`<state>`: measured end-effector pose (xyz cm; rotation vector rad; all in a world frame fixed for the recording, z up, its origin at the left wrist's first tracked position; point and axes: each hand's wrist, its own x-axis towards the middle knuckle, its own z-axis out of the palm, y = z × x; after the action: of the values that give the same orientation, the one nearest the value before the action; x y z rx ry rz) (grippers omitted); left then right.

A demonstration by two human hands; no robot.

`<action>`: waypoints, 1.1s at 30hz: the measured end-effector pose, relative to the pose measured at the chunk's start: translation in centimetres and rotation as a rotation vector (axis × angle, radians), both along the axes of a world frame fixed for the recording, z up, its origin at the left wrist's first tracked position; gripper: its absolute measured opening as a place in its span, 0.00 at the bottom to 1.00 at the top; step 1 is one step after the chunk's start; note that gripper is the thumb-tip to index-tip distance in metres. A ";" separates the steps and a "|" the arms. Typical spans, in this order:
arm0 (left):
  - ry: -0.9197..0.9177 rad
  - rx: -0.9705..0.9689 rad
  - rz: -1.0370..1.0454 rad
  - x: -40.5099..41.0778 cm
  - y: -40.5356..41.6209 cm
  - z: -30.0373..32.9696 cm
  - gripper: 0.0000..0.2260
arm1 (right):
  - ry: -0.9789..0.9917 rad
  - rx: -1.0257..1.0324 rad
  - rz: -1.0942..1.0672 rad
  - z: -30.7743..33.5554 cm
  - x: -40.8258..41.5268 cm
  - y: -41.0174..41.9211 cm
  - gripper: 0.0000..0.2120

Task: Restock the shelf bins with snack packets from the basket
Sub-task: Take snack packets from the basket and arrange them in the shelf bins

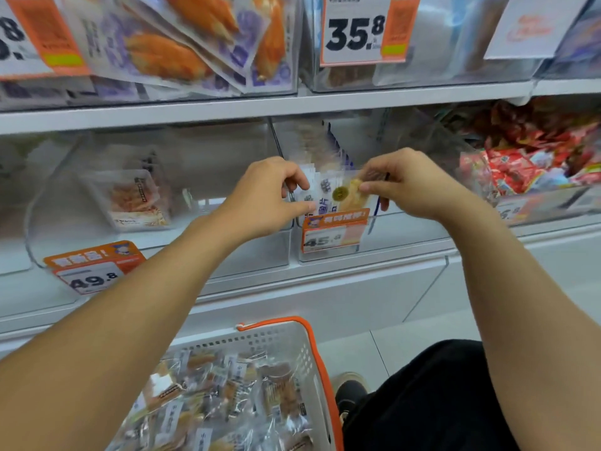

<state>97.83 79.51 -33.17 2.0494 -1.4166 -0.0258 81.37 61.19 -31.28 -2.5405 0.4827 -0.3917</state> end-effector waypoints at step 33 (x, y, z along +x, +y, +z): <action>-0.030 0.089 -0.020 0.5 -1.0 0.3 0.15 | 0.009 0.786 -0.387 -0.4 2.6 1.8 0.34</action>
<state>98.36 78.55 -32.85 2.1150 -1.4787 -0.0681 83.93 62.96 -31.68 -1.6885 0.9247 -0.2538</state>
